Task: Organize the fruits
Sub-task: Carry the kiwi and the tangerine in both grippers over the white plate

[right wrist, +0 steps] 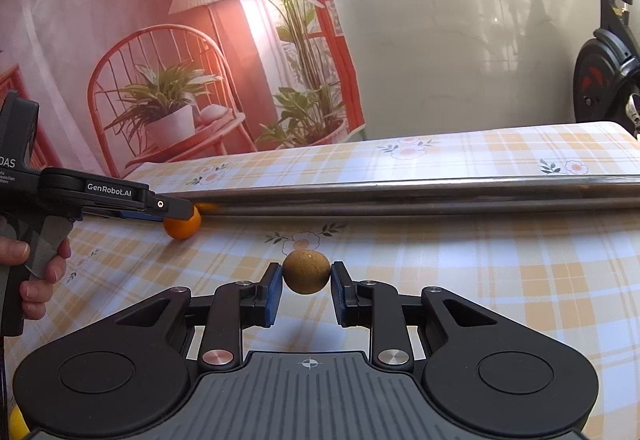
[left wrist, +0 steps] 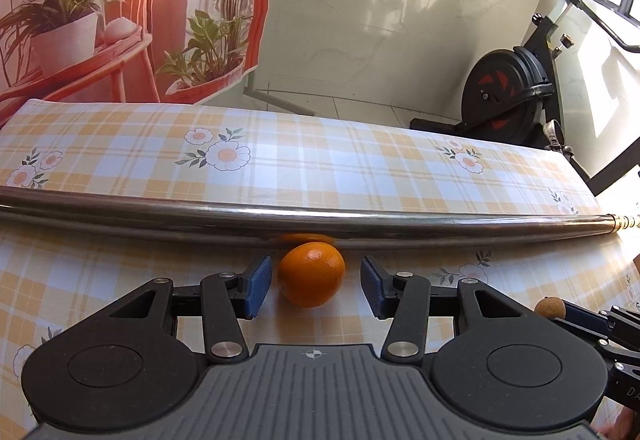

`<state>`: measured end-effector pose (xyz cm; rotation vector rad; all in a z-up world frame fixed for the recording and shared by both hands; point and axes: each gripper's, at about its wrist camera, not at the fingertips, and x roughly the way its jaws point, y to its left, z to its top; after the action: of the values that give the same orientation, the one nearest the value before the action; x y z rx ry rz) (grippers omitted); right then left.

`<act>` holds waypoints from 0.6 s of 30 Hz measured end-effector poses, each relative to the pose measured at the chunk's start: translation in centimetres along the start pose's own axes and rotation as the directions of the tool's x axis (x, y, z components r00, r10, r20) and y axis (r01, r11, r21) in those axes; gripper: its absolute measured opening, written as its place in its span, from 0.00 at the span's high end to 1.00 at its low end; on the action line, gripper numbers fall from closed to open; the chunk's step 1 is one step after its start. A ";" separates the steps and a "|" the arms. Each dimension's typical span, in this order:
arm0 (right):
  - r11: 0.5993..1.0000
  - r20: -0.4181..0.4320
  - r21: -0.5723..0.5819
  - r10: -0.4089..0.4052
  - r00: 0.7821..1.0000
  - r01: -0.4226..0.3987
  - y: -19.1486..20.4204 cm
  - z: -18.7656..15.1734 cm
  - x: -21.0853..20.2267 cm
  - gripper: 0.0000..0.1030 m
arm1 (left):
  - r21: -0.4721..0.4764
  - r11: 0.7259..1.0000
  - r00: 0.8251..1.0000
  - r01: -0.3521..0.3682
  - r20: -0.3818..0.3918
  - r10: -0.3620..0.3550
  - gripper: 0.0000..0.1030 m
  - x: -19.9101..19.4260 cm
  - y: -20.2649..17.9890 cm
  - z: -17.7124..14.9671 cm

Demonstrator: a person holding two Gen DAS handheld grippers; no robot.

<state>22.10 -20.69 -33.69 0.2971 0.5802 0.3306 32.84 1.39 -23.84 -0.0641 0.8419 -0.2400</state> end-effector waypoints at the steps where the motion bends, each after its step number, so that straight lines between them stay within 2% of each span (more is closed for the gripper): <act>1: 1.000 0.005 -0.002 -0.002 1.000 0.002 0.2 0.0 0.0 0.77 | -0.006 1.000 1.000 -0.004 -0.006 0.004 0.50 0.2 0.1 0.1; 7: 1.000 0.013 0.003 0.005 1.000 -0.005 -0.1 -0.3 -0.2 0.77 | -0.015 0.999 0.999 -0.037 -0.021 0.037 0.53 1.1 0.3 0.2; 8: 1.000 0.012 0.007 0.007 1.000 -0.008 -0.2 -0.4 -0.1 0.77 | -0.015 1.000 0.999 -0.027 -0.020 0.027 0.60 1.0 0.2 0.2; 9: 1.000 0.009 0.011 0.012 1.000 -0.012 -0.3 -0.4 -0.1 0.77 | -0.016 1.000 1.000 -0.017 -0.020 0.016 0.61 0.9 0.2 0.1; 14: 0.999 0.015 0.027 0.024 1.000 -0.024 -0.7 -0.5 -0.2 0.77 | 0.015 0.999 0.999 -0.045 -0.027 0.045 0.61 0.2 -0.3 -0.4; 18: 0.999 0.023 0.037 0.033 0.999 -0.034 -0.8 -0.6 -0.4 0.77 | 0.043 0.999 1.000 -0.011 -0.024 0.012 0.61 -1.5 -0.7 -1.1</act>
<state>21.58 -21.48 -34.28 0.3463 0.5607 0.3491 30.93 1.09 -23.36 -0.0167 0.8603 -0.2484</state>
